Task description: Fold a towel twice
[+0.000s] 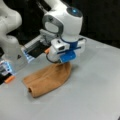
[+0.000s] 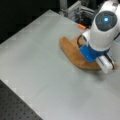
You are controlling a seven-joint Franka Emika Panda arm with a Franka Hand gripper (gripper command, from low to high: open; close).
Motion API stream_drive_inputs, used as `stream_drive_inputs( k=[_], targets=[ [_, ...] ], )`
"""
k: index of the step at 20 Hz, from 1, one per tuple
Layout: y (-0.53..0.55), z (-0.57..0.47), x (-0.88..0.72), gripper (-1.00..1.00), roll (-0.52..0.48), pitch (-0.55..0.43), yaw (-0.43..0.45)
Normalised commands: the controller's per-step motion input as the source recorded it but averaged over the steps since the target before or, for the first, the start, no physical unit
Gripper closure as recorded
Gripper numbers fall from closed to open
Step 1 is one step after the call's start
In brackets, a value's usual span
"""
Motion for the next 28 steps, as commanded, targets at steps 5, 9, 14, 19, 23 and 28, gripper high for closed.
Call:
stream_drive_inputs(
  k=[5,9,14,19,23,28],
  targets=[
    [-0.26,0.12,-0.33,1.00,0.159,0.017,0.026],
    [-0.30,0.07,-0.37,1.00,0.212,0.032,0.131],
    [-0.33,-0.03,-0.35,1.00,0.216,-0.041,0.108],
    [-0.35,-0.10,-0.35,1.00,0.203,-0.107,0.106],
    [-0.32,-0.16,-0.33,1.00,0.198,-0.186,0.105],
    [-0.26,-0.15,-0.32,1.00,0.160,-0.232,0.076]
  ],
)
